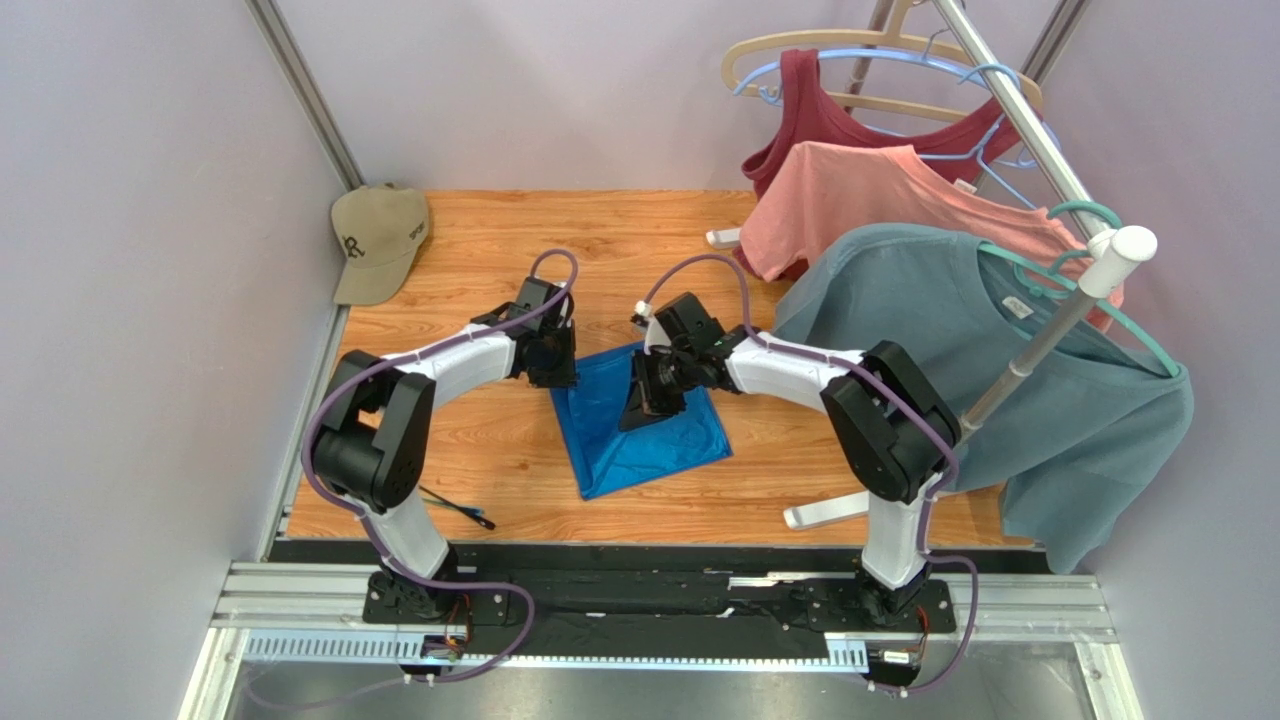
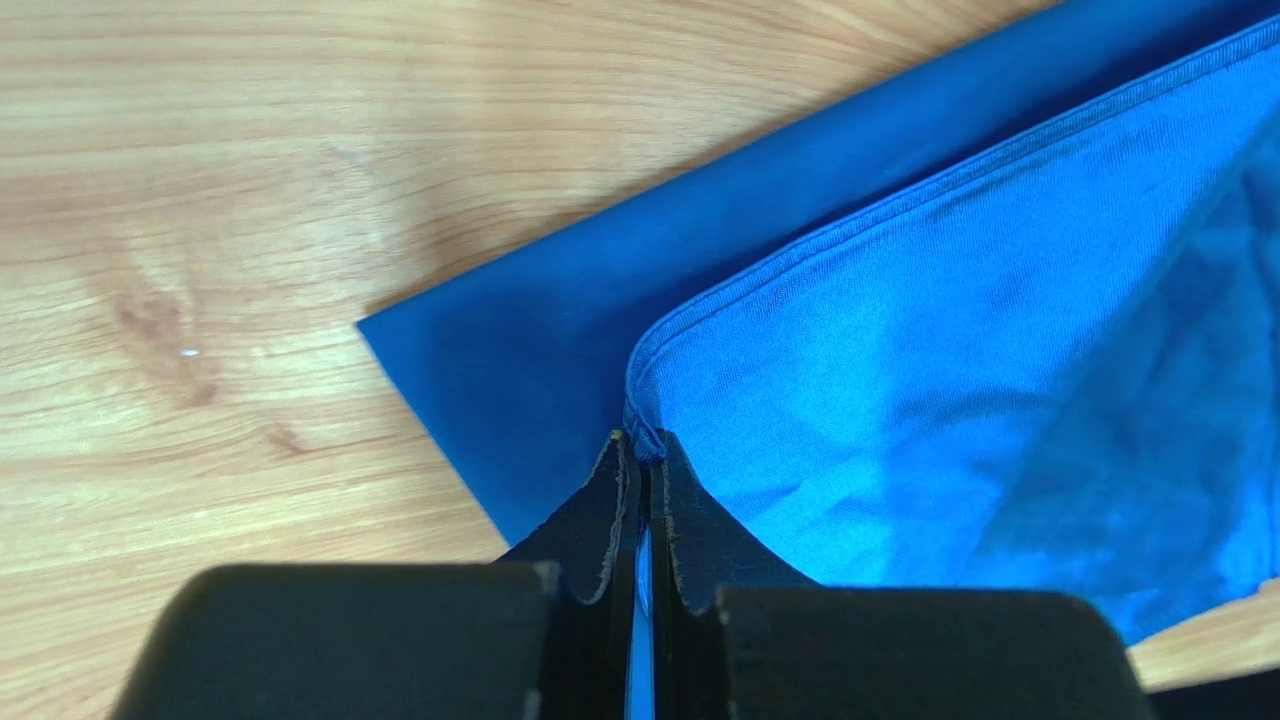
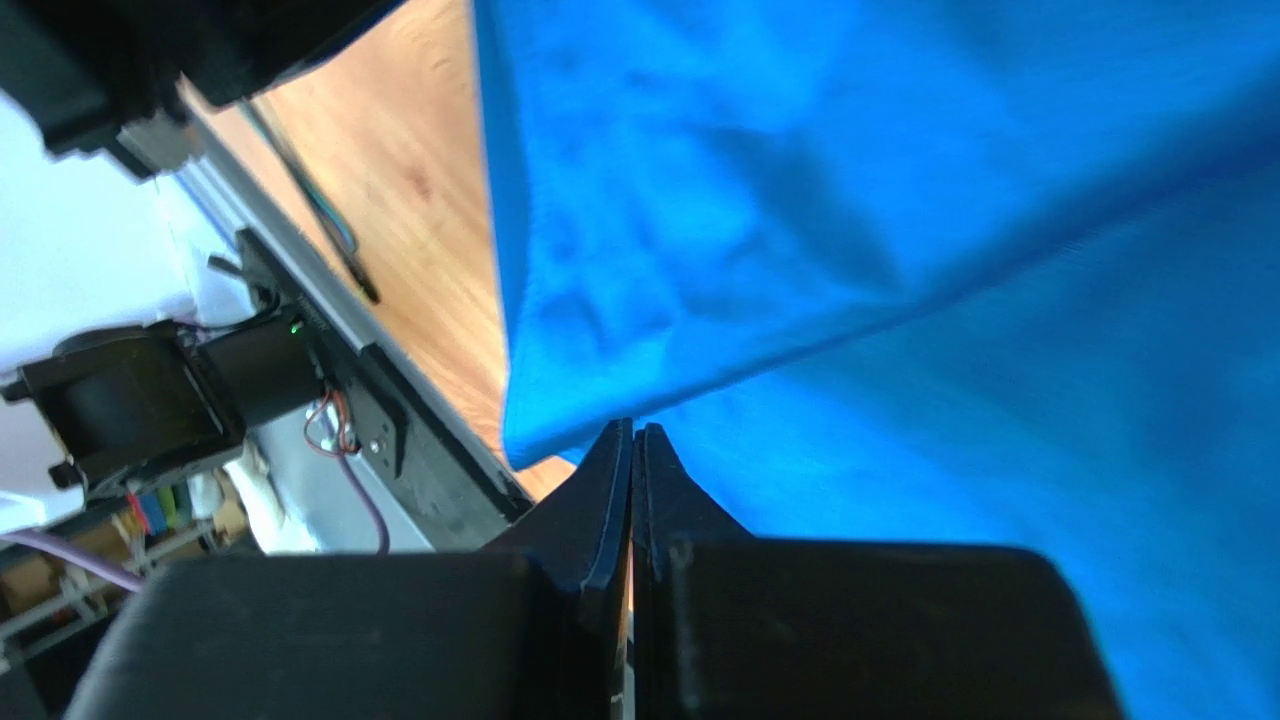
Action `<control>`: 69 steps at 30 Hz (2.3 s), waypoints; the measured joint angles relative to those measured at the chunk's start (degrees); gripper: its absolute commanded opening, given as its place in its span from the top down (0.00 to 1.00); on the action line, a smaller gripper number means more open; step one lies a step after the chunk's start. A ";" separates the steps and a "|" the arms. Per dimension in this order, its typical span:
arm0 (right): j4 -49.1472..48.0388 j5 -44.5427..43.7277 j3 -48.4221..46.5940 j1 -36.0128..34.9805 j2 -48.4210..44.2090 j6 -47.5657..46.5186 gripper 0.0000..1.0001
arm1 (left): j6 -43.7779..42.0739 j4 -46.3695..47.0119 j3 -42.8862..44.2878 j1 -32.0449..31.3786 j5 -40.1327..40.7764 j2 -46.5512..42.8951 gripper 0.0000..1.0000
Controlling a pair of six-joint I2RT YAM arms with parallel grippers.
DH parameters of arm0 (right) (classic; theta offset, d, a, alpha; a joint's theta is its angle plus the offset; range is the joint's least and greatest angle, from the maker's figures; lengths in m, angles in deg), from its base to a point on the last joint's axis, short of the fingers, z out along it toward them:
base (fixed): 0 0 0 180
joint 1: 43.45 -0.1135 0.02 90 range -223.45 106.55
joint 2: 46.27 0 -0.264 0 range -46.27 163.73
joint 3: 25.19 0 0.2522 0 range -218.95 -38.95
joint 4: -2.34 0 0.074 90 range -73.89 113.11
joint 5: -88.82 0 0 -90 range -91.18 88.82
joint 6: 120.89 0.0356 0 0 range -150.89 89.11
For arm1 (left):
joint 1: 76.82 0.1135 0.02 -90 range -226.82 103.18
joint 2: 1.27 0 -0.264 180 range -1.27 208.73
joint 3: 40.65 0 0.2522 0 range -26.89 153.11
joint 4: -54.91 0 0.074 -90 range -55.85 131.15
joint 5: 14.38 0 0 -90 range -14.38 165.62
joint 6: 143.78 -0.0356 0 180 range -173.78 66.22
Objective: Fold the napkin into a case and place the utensils inside
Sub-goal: Fold the top corner of the square-folded napkin at the center of the board.
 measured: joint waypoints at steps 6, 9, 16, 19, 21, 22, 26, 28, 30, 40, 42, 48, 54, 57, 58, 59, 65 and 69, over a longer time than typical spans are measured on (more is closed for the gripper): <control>-0.20 1.53 -1.70 -2.40 2.23 0.28 0.99 | -0.22 -0.24 0.02 0.87 1.11 0.02 1.00; -0.28 2.01 -2.36 -2.89 3.02 0.39 0.99 | -0.24 -0.24 0.02 1.07 1.33 0.02 1.00; -0.61 3.45 -4.39 -4.07 5.73 0.87 0.99 | -0.24 -0.24 0.02 1.51 1.53 0.04 1.00; -0.63 4.07 -4.61 -4.79 5.92 1.07 0.99 | -0.24 -0.24 0.02 1.84 1.55 0.09 1.00; -0.68 4.59 -4.92 -5.11 5.97 1.25 0.99 | -0.24 -0.24 0.02 2.10 1.53 0.11 1.00; -0.72 4.94 -5.20 -5.27 6.03 1.31 0.99 | -0.24 -0.24 0.02 2.27 1.53 0.13 1.00; -1.51 5.86 -5.97 -5.97 6.71 1.42 0.99 | -0.22 -0.24 0.04 2.75 1.57 0.15 1.00; -1.57 6.27 -6.01 -6.29 6.78 1.53 0.99 | -0.20 -0.24 0.04 2.89 1.55 0.15 1.00; -1.86 6.80 -6.05 -6.64 7.04 1.66 0.99 | -0.20 -0.24 0.04 2.97 1.55 0.15 1.00; -4.31 10.25 -6.12 -8.37 9.90 2.43 0.99 | 0.39 -0.15 0.04 3.02 1.55 0.15 1.00; -5.01 10.73 -6.12 -8.70 10.05 2.62 0.99 | 0.55 -0.07 0.02 3.04 1.55 0.15 1.00; -6.88 12.22 -6.08 -9.62 10.34 2.89 0.99 | 0.98 0.24 -0.31 3.04 1.55 0.15 1.00; -9.46 13.51 -3.69 -10.47 10.34 3.17 0.99 | 2.32 0.28 -0.81 3.04 1.55 0.02 0.98; -10.69 13.88 -1.03 -10.69 10.34 3.30 0.99 | 2.95 0.28 -1.11 3.04 1.55 -0.09 0.98; -10.88 13.88 -0.26 -10.73 10.34 3.32 0.99 | 3.15 0.28 -1.14 3.04 1.57 -0.09 0.98; -10.93 13.88 0.33 -10.73 10.36 3.34 0.99 | 3.30 0.28 -1.11 3.04 1.55 -0.09 0.98; -12.81 14.69 0.76 -10.73 11.06 3.61 0.99 | 4.15 0.09 -1.11 3.08 1.81 -0.09 1.00; -13.22 14.93 0.76 -10.73 11.17 3.69 0.99 | 4.37 -0.31 -1.11 3.23 3.06 -0.09 1.00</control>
